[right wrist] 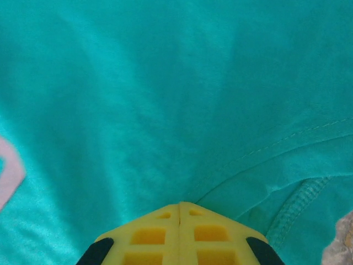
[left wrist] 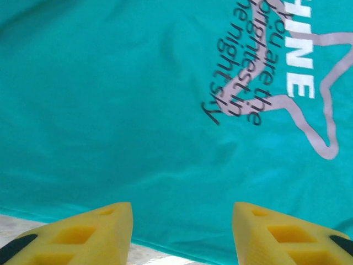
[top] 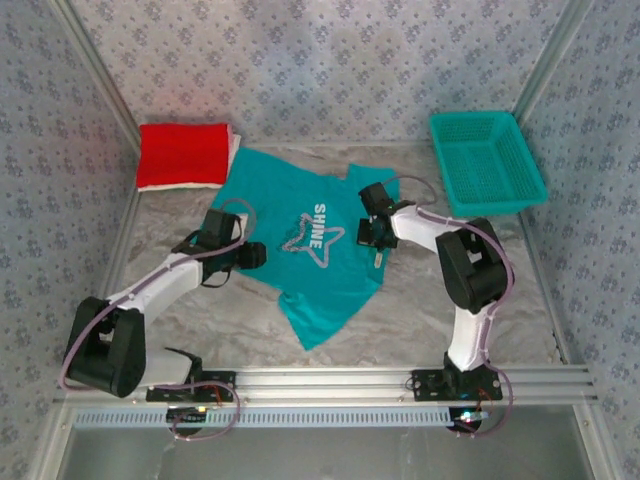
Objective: Fold and stack the t-shirts
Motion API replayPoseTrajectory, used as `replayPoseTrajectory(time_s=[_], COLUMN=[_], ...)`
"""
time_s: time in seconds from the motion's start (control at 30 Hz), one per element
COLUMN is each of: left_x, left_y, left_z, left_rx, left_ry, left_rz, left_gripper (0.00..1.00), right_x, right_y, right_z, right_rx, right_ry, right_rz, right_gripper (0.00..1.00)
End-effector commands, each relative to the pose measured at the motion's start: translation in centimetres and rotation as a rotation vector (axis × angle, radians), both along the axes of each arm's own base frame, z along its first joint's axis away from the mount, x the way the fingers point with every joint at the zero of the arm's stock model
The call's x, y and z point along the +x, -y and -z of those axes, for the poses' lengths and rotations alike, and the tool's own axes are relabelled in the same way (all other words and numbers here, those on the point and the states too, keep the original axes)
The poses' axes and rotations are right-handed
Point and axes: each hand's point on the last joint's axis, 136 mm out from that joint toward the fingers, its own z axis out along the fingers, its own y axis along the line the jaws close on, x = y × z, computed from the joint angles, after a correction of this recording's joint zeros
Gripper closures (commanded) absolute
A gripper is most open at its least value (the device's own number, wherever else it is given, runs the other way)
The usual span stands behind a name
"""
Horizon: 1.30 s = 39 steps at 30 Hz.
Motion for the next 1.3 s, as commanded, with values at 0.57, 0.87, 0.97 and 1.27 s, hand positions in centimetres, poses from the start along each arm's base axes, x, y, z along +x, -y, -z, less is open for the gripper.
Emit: replayPoseTrajectory(time_s=[0.57,0.87,0.97,1.27], left_x=[-0.9,-1.0,-0.8,0.3], left_y=[-6.6,-6.8,-7.1,-9.3], left_z=[-2.7,-1.4,-0.4,2.1], left_rx=[-0.008,0.024,0.039,0.077], left_ry=[0.031,-0.010,-0.060,-0.177], left_rz=[-0.286,-0.248,-0.250,-0.294], left_gripper=[0.43,0.37,0.35,0.36], right_x=[11.1,8.8,4.1,-8.0], right_y=[8.4,2.3,-0.4,-2.0], right_z=[-0.4,-12.3,-13.1,-7.2], right_rx=[-0.019,0.000,0.036,0.071], right_ry=[-0.076,0.144,0.191,0.070], right_rz=[0.221,-0.010,-0.074,-0.138], right_gripper=[1.00,0.85,0.80,0.79])
